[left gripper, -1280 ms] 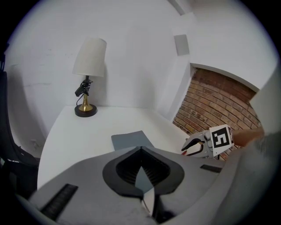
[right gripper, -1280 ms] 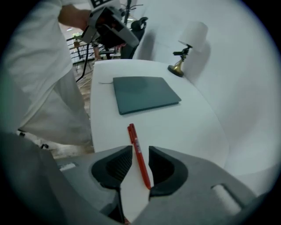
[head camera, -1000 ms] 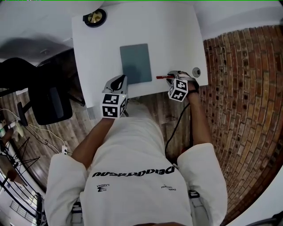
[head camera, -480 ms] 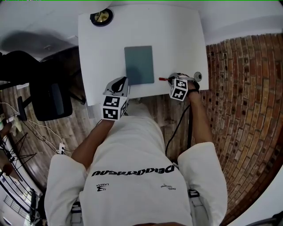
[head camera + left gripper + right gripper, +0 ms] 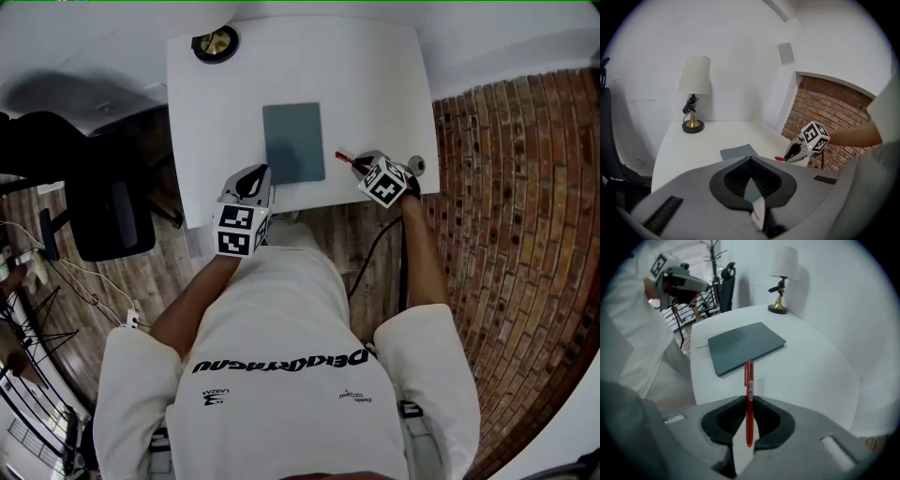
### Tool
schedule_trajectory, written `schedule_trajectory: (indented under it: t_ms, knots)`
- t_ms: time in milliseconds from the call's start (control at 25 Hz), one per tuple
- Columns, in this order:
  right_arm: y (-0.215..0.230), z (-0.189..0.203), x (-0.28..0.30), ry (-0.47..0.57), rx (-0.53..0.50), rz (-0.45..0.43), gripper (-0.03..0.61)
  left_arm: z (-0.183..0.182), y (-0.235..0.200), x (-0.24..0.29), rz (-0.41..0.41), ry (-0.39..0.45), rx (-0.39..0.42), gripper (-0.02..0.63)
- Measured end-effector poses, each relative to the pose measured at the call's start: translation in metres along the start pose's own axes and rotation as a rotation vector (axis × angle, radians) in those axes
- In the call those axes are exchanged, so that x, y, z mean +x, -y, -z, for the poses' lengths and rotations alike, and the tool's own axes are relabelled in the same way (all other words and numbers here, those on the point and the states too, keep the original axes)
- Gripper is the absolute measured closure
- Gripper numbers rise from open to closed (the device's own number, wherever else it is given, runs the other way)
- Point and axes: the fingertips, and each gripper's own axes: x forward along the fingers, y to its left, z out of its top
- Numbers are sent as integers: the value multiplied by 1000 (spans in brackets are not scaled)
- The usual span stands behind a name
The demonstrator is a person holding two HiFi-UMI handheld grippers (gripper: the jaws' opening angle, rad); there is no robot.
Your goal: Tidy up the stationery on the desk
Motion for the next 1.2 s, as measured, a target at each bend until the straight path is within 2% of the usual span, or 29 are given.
schedule_trajectory:
  t_ms: [240,480,680,840,960,1200]
  knots:
    - [16,-22,1,135,357,-31,528,-4,-2,-8,-15,7,24,615]
    - [29,-32,3,181,606,-55,528,-8,-7,-13,-37,19,23,615]
    - [41,-42,10,240,874,-106,528,-6,-9,-14,-44,15,25,615]
    - [49,-41,21,225,976,-101,528,-6,-12,-16,-59,16,17,615]
    - [49,-46,30,237,1057,-144,528,-5,-16,-18,-75,18,5,615]
    - [52,-52,44,203,1079,-130,528,-1,-21,-19,-93,11,-9,615]
